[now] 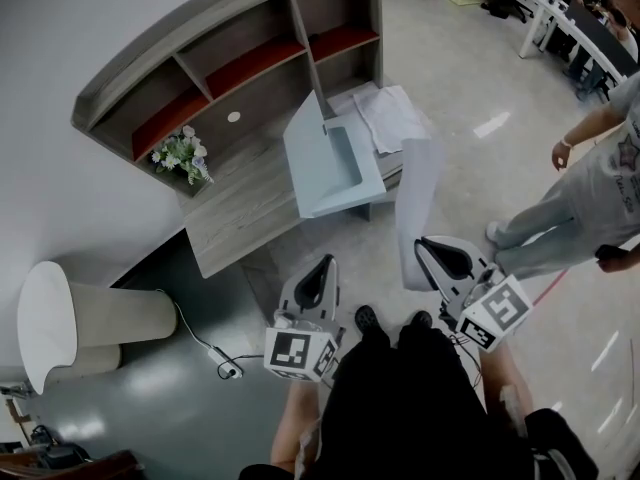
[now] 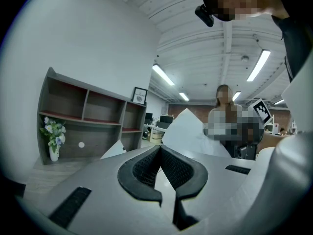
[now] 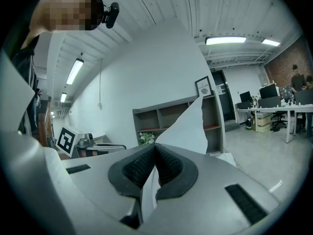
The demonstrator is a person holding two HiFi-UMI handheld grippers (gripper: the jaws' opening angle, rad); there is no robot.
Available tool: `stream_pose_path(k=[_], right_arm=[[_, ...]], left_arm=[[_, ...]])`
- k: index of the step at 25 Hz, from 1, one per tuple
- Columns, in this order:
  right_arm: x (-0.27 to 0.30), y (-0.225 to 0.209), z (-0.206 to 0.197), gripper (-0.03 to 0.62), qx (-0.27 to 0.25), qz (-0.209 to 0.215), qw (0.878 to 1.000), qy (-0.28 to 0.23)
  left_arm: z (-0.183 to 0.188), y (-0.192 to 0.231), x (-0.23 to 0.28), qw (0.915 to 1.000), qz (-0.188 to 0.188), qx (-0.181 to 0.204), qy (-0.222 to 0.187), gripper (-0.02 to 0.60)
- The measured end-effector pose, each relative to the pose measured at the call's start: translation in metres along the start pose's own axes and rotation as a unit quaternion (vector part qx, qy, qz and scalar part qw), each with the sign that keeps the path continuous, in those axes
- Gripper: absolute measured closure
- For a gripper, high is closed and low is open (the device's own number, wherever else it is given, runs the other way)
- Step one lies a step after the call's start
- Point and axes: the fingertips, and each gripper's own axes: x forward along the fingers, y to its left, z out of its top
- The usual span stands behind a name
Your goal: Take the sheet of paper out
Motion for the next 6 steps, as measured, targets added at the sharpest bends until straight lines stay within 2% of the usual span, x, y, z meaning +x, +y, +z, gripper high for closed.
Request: stream_pose_path(k=[6], right_arm=[[0.0025,0.0025,-0.0022,0.58,-0.003,-0.001,1.0,0.0]], left_arm=[[-0.0029,0.0014,-0.0003,1.0,-0.003,0.002,0.002,0.566]])
